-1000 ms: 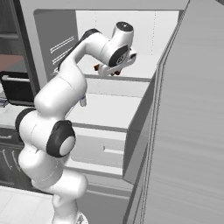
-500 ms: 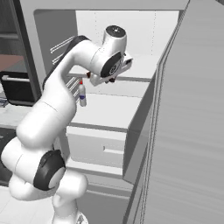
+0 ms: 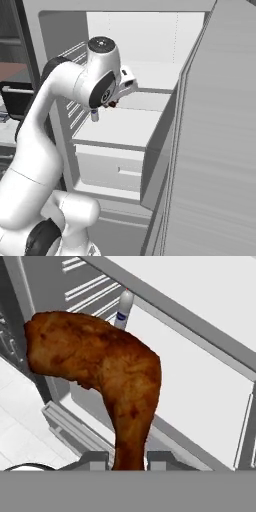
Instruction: Take the chicken drumstick from the fridge and place it on the digital scale on the counter by the fridge. Wait a few seconds for a reading, then move it to the plate on the dining counter.
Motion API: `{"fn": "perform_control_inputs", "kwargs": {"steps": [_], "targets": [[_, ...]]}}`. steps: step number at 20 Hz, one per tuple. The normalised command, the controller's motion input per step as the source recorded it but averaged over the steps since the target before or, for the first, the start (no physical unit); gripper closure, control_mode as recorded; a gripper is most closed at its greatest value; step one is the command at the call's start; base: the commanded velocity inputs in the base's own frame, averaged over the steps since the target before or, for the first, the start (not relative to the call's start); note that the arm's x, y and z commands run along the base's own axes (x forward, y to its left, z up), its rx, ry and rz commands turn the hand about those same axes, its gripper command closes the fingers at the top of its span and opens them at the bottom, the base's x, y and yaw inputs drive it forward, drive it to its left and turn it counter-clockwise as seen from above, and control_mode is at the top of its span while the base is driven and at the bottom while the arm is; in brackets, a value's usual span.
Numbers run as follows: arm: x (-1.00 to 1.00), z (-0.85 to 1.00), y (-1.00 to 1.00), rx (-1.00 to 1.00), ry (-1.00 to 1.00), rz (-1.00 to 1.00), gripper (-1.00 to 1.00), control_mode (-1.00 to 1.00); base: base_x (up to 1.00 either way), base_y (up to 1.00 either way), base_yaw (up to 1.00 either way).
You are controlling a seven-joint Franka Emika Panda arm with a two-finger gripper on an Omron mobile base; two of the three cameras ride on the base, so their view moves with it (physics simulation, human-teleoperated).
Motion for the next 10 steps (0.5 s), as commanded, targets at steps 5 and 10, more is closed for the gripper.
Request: {"fn": "perform_control_inputs", "kwargs": {"steps": [5, 10], "targets": [[-0.85, 0.00, 0.46, -0.04, 0.00, -0.28, 1.00, -1.00, 0.00, 0.00, 0.00], [-0.84, 0.00, 0.41, 0.00, 0.00, -0.28, 1.00, -1.00, 0.00, 0.00, 0.00]]}}
